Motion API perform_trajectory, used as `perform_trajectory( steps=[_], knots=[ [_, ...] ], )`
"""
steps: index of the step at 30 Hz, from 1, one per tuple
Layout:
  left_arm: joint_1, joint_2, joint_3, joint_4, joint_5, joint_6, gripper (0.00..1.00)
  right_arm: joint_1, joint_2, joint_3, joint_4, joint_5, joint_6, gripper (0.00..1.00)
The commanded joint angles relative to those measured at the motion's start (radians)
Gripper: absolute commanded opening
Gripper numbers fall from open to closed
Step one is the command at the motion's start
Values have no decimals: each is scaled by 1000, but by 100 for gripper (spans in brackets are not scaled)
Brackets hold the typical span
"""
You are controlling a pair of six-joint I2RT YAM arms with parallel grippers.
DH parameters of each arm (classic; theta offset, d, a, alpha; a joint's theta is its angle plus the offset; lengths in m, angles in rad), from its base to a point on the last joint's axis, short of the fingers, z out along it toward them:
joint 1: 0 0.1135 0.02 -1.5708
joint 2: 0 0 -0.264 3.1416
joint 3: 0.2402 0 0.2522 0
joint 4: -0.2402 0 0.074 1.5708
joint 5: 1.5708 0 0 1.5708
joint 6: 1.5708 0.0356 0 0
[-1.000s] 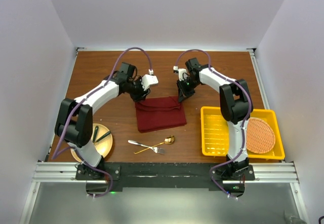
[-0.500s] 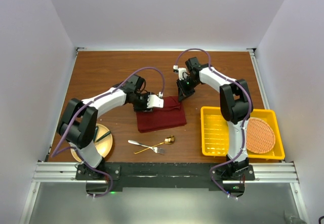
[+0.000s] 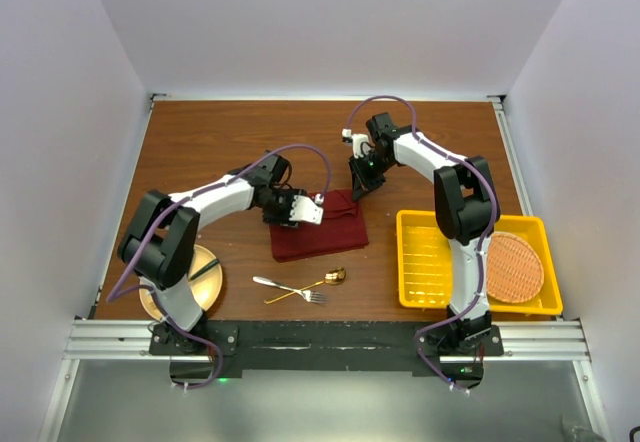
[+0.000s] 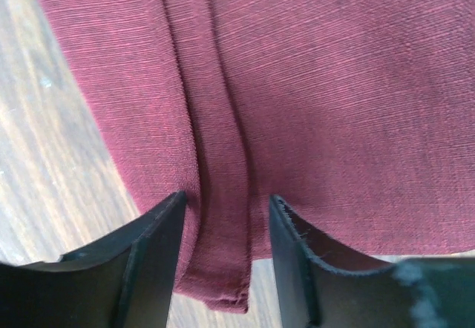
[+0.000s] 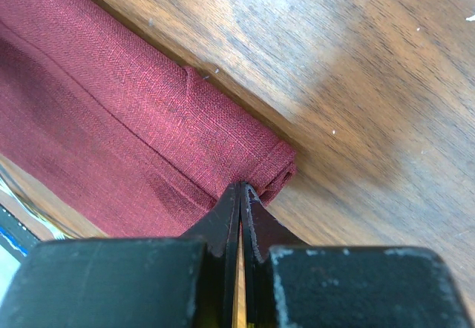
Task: Fold the napkin into a case and place the utensils inside
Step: Fold the lower triangle-folded napkin at the center of the board.
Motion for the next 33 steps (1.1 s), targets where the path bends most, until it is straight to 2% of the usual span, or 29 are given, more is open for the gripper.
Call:
perform_trajectory(
  steps=[1,13,16,19,21,22,25,32,33],
  knots=[
    [-19,7,-7,36,-1,33,48,2,-3,39,-6,10,-4,0],
    [-25,-15,-30,103,-35,5,6,2,-2,63,-16,-1,10,0],
    [-25,-19,-27,106,-38,-9,0,0,-2,65,-16,1,9,0],
    [-25,-33,-30,105,-30,-16,0,0,0,65,-18,4,4,0],
    [-25,-48,-39,103,-23,-15,18,2,0,62,-16,4,1,0],
    [-24,-64,-44,108,-21,-16,33,2,3,60,-15,5,-1,0],
    [-25,-93,-77,144,-21,-7,48,0,5,54,-16,10,-7,0],
    [-24,-142,-152,250,-61,39,59,0,6,46,-13,10,-13,0],
    [-24,-144,-169,281,-66,48,65,0,11,46,-13,12,-11,0]
  ],
)
